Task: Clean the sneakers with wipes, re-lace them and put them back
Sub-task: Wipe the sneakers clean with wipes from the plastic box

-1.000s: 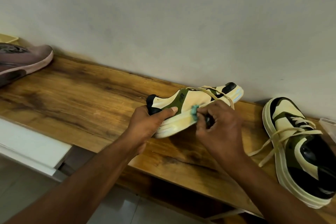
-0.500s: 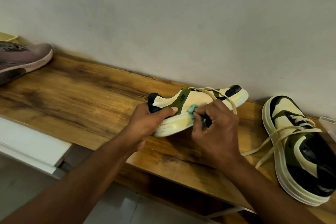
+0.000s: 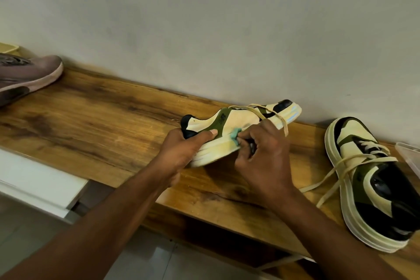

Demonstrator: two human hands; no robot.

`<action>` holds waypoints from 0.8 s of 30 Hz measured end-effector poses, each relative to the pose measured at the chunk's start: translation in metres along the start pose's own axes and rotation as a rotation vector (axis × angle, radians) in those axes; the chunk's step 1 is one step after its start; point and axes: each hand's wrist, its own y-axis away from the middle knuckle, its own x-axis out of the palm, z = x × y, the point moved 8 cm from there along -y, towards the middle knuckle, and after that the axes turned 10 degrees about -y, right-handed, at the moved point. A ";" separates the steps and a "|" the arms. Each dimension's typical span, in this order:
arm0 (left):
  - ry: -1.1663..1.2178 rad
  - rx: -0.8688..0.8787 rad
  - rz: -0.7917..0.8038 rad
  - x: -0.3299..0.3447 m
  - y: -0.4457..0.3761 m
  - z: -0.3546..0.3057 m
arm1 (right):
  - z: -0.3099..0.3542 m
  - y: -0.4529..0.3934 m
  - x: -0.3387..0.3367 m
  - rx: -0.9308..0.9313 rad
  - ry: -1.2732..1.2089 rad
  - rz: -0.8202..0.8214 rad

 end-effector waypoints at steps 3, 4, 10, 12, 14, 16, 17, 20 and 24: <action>0.009 0.006 -0.011 0.000 -0.001 -0.001 | 0.023 0.012 0.022 -0.013 -0.085 0.062; 0.003 0.010 -0.004 0.001 -0.001 -0.001 | 0.028 0.015 0.026 -0.022 -0.101 0.085; -0.056 -0.012 0.048 -0.001 -0.001 -0.005 | 0.000 -0.003 -0.001 -0.009 -0.009 0.076; -0.050 0.004 0.050 0.000 -0.001 -0.004 | -0.015 -0.010 -0.014 0.018 -0.003 0.006; -0.028 0.009 0.039 0.001 -0.001 -0.003 | -0.008 -0.004 -0.011 0.038 -0.014 -0.021; -0.016 0.014 0.023 0.001 -0.002 -0.003 | 0.015 0.009 0.005 0.016 -0.064 0.001; -0.018 0.020 0.025 0.001 -0.001 -0.003 | 0.027 0.015 0.015 -0.009 -0.095 0.033; -0.034 0.037 0.065 0.003 0.002 -0.006 | 0.052 0.028 0.038 -0.109 -0.134 0.160; -0.030 0.019 0.066 0.002 0.000 -0.006 | 0.033 0.019 0.025 -0.104 -0.037 0.185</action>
